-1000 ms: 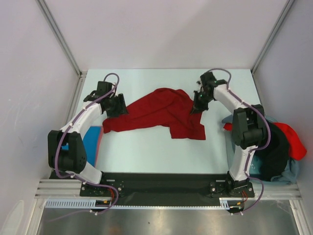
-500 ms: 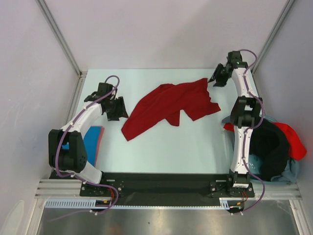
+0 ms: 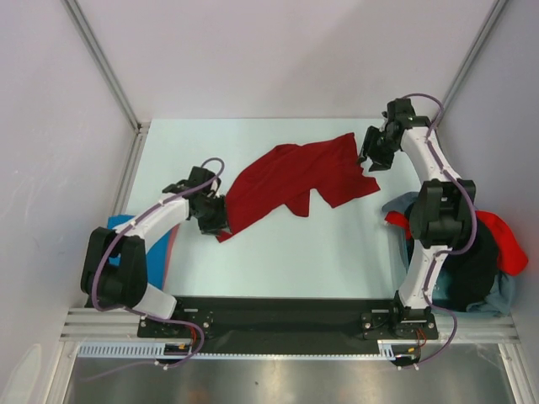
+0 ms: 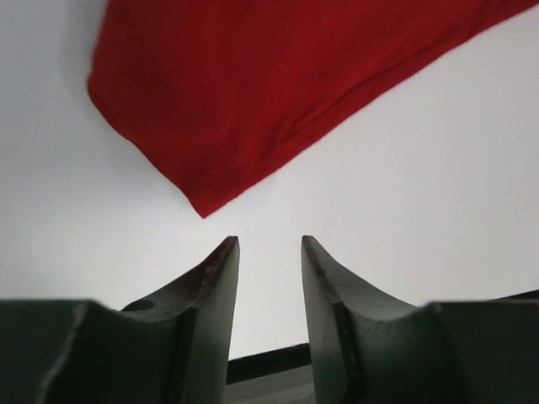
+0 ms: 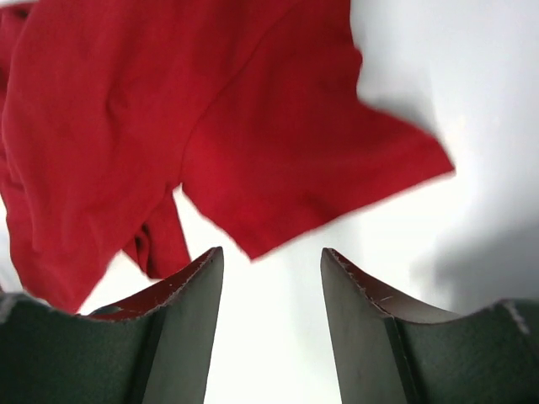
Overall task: Fold and stack the t-shirts
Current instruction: Flatten the tshirt out
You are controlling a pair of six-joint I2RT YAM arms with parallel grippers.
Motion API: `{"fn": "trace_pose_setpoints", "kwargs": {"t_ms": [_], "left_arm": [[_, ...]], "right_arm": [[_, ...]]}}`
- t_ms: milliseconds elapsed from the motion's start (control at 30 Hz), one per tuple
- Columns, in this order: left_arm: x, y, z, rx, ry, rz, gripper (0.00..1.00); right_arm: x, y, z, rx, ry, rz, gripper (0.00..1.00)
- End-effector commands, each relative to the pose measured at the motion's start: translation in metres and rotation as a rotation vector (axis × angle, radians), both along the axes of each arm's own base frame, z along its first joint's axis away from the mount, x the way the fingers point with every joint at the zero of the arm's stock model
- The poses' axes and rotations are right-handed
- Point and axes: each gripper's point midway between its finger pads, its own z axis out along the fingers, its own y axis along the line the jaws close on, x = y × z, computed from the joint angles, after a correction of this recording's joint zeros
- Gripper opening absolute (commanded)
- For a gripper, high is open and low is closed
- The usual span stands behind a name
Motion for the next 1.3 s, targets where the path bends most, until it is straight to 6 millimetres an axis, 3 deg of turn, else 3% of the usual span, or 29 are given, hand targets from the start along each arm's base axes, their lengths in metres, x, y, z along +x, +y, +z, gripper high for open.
{"fn": "trace_pose_setpoints", "kwargs": {"t_ms": [0,67,133,267,533,667,767,1000,1267], "left_arm": [[-0.001,-0.004,0.005,0.001,-0.041,0.081,0.40],[-0.009,-0.003,-0.002,-0.008,-0.010,0.133,0.36],[-0.011,-0.009,-0.003,-0.056,0.008,0.214,0.47],[-0.026,-0.019,-0.014,-0.164,0.075,0.368,0.55],[-0.014,-0.007,-0.016,-0.276,0.065,0.767,0.50],[-0.018,0.001,-0.034,-0.324,0.134,0.974,0.50],[-0.013,0.010,-0.037,-0.324,0.114,1.066,0.49],[0.008,0.020,-0.037,-0.327,0.088,1.131,0.49],[0.001,0.020,-0.048,-0.305,0.135,1.149,0.43]], "right_arm": [[-0.020,0.005,0.014,-0.005,-0.029,0.031,0.56],[-0.036,0.015,0.007,0.024,-0.002,0.043,0.56],[-0.044,0.021,0.017,0.042,-0.028,0.050,0.56],[-0.059,0.039,0.019,0.044,-0.039,0.089,0.56],[-0.086,0.059,0.020,0.062,-0.046,0.144,0.56],[-0.096,0.062,0.019,0.067,-0.049,0.158,0.56],[-0.099,0.060,0.021,0.058,-0.059,0.166,0.56],[-0.102,0.058,0.026,0.048,-0.074,0.175,0.56],[-0.098,0.047,0.030,0.041,-0.087,0.143,0.56]]}}
